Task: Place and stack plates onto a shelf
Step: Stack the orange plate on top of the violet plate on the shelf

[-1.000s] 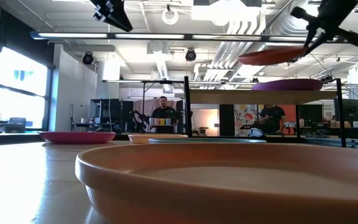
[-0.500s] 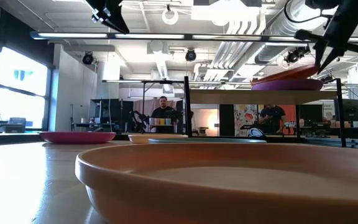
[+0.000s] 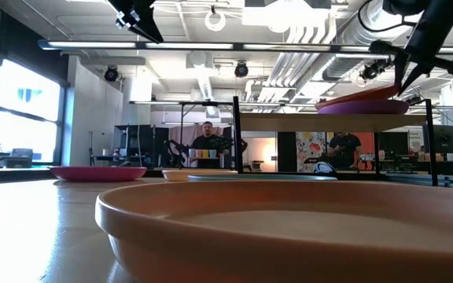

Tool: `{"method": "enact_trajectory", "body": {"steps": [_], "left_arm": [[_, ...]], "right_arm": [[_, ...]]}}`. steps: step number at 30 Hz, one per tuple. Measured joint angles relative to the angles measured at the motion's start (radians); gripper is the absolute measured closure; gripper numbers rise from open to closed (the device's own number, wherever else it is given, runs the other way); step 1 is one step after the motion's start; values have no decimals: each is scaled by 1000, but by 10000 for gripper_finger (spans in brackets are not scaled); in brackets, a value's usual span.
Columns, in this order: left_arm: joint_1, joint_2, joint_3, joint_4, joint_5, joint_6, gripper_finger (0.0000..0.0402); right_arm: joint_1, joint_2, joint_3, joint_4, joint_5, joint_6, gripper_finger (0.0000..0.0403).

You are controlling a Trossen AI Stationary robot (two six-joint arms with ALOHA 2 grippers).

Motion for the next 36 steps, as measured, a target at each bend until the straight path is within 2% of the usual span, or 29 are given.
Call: {"method": "enact_trajectory", "body": {"steps": [10,30,36], "left_arm": [[0,0,0,0,0,12,312],[0,0,0,0,0,11,312],[0,0,0,0,0,20,312]], "right_arm": [[0,77,0,1,-4,-7,403],[0,77,1,-7,-17,-55,402],[0,77,1,-10,-25,-4,402]]}}
